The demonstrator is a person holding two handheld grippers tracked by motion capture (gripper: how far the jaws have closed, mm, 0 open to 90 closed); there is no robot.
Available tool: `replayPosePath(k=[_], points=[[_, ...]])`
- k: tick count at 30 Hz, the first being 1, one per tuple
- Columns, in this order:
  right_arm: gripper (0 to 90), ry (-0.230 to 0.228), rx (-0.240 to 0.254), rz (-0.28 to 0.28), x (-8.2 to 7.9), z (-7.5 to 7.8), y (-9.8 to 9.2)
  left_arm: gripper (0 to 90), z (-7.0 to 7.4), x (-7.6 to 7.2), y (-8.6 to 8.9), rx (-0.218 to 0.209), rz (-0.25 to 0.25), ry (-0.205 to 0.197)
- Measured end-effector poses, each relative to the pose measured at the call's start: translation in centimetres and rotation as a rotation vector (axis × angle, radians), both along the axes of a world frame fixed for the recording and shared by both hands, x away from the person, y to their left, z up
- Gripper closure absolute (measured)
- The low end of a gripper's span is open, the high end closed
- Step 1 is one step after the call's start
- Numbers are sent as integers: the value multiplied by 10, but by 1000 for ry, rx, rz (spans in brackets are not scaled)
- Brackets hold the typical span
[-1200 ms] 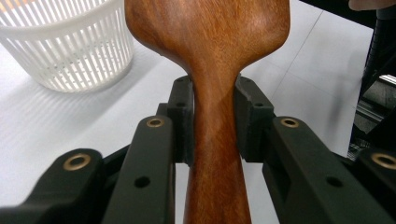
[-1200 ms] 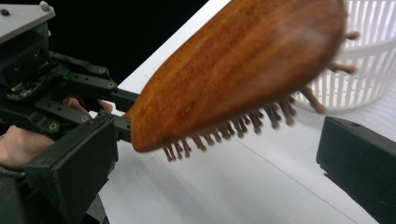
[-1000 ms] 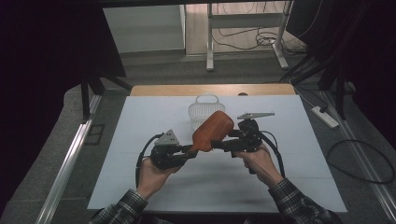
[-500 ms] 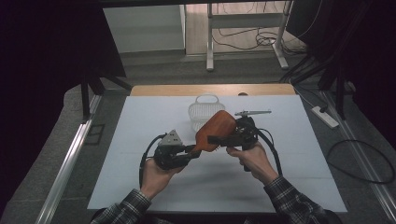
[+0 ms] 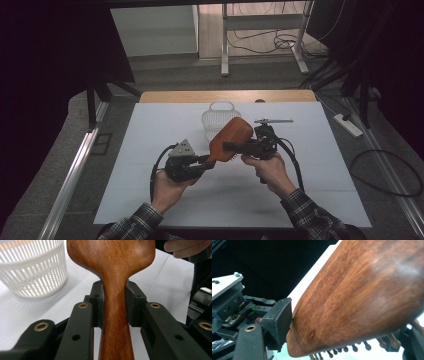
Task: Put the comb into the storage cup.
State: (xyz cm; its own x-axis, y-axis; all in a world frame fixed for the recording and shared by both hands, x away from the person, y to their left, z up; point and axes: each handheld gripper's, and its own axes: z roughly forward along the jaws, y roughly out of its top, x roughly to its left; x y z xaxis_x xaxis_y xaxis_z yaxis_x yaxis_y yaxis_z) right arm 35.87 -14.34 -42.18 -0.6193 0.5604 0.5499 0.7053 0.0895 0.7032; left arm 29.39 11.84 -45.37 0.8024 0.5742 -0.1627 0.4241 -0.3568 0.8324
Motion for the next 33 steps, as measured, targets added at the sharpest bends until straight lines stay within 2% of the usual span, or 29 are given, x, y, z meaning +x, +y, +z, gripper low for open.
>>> replayPosePath(k=[1,8,12,16,20,33], points=[[293,16,23,-7,1,-2,-1,709,-1,0,-1,6,-1,7],[372,47,69,-14,2,-4,-5,711,-4,1,-4,39,-7,7],[433,75,118,-14,2,-4,-8,712,-6,1,-6,52,-10,5],[486,101,158,5,2,-4,-10,711,-8,2,-9,71,-19,14],[511,85,141,18,1,-4,-8,711,-11,3,-10,86,-26,24],[549,97,126,10,-1,-4,-6,684,-15,7,-9,79,-58,45]])
